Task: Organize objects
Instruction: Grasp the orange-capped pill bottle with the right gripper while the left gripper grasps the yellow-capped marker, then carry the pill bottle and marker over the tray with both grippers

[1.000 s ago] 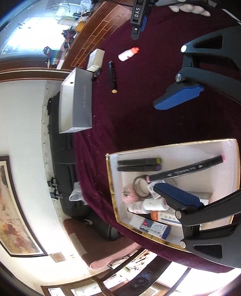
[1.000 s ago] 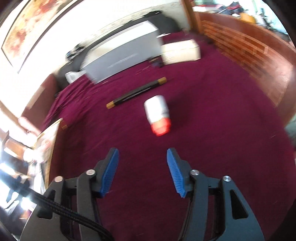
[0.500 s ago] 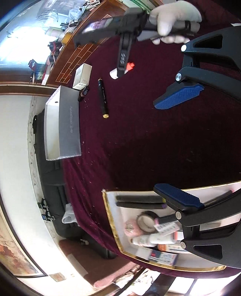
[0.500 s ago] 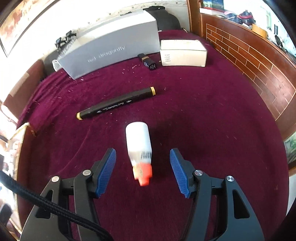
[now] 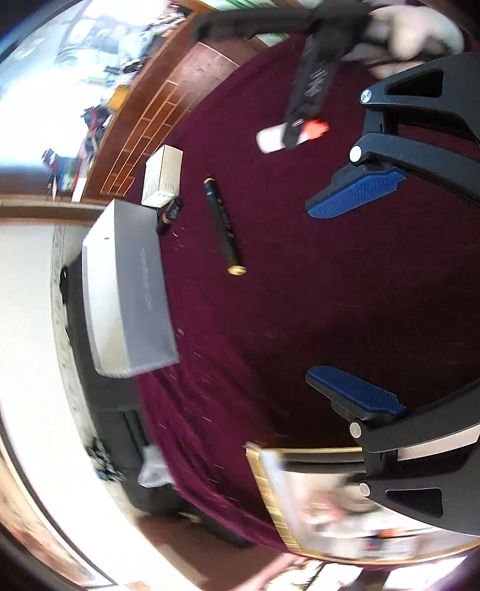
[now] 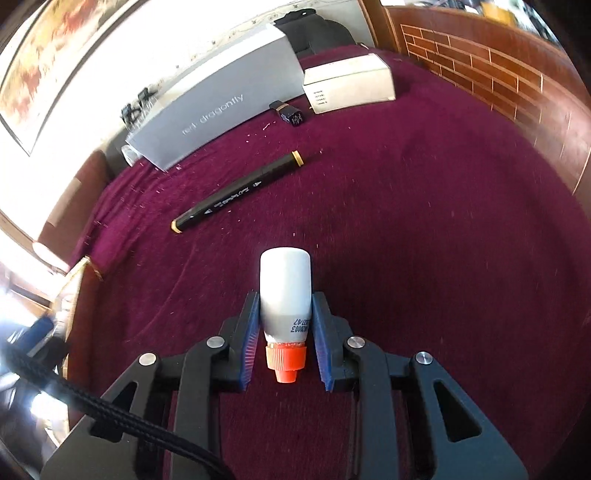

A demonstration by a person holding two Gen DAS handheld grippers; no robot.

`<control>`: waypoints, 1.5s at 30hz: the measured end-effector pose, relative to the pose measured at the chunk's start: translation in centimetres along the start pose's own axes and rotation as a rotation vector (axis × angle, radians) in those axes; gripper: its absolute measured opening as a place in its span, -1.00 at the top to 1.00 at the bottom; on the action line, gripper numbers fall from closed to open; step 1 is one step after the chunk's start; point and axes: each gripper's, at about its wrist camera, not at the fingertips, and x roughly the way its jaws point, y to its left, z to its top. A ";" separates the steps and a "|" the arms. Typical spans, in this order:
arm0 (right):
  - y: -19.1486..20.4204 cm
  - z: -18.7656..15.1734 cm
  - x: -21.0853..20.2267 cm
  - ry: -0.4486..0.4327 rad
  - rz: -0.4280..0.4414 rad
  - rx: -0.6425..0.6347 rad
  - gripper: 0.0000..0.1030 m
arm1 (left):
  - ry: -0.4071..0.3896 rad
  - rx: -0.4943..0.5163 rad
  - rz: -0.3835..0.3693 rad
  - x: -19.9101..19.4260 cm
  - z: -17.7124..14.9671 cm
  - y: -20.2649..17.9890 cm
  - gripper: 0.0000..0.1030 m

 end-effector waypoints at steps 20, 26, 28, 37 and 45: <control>-0.8 -0.2 0.3 -0.029 0.083 0.041 0.52 | 0.045 0.429 -0.018 14.6 7.4 -8.1 -0.47; -0.8 -0.2 0.5 -0.033 0.079 0.035 0.52 | 0.077 0.424 -0.098 13.6 6.6 -9.3 0.77; -0.6 -0.2 0.6 -0.035 0.071 0.024 0.52 | 0.091 0.411 -0.097 13.0 6.1 -9.5 0.78; -0.7 -0.3 0.5 -0.044 0.088 0.017 0.52 | 0.053 0.187 -0.133 4.9 3.4 -3.3 0.78; 0.2 -0.3 -0.4 -0.075 0.096 -0.002 0.52 | -0.027 0.006 -0.065 -5.4 -2.8 6.7 0.78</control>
